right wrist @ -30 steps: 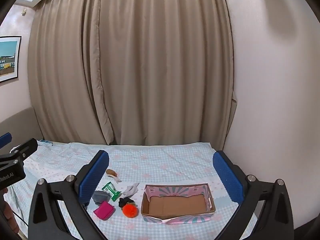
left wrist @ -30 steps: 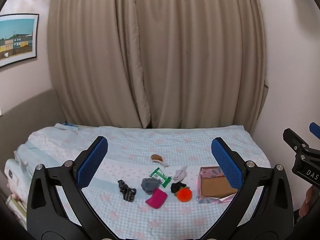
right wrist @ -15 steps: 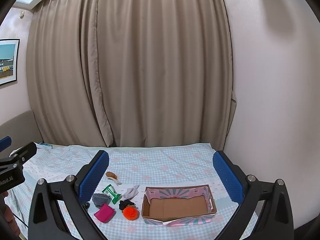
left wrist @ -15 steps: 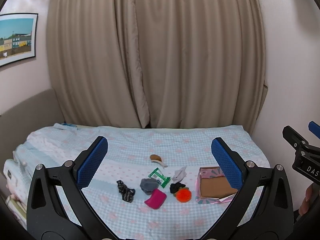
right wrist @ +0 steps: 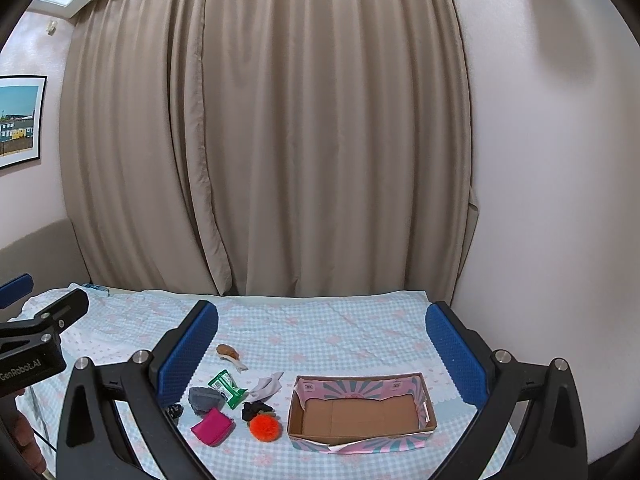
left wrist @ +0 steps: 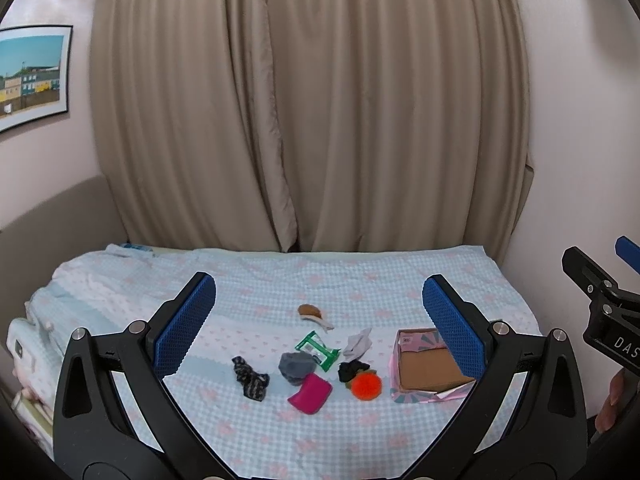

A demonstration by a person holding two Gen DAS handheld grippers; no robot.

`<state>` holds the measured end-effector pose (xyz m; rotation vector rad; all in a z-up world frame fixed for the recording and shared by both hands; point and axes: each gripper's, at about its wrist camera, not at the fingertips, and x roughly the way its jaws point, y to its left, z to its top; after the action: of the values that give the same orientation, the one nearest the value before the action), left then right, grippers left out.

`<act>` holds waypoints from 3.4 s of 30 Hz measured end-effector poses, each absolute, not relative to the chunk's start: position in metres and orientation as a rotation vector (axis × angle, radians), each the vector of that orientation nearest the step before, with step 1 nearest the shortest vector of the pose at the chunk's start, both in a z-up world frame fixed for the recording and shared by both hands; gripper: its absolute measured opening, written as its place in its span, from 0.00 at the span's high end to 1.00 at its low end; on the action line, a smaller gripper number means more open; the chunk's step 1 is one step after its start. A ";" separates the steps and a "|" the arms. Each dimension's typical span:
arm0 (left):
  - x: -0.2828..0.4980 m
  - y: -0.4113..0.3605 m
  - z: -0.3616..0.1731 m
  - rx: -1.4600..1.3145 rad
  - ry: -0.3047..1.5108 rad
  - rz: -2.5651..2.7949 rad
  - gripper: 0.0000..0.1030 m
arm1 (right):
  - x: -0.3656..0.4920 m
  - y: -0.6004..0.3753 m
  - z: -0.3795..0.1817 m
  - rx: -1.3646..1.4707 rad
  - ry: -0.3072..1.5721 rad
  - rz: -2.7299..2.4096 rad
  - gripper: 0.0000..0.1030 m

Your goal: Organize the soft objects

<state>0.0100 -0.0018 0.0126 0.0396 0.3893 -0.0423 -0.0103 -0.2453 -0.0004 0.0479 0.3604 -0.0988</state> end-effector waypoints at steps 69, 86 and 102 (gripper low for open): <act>0.030 0.067 -0.017 -0.002 0.508 0.044 0.00 | 0.010 -0.198 -0.028 0.044 0.410 -0.022 0.00; 0.155 0.230 -0.186 0.062 0.742 -0.104 0.00 | 0.086 -0.041 -0.180 0.193 0.618 -0.123 0.00; 0.259 0.226 -0.393 -0.092 0.966 -0.182 0.00 | 0.175 -0.019 -0.386 0.412 0.884 -0.182 0.00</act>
<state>0.2593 0.2257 -0.3932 -0.0917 0.9660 -0.1819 0.1748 -0.0192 -0.3858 0.4118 0.8842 -0.1823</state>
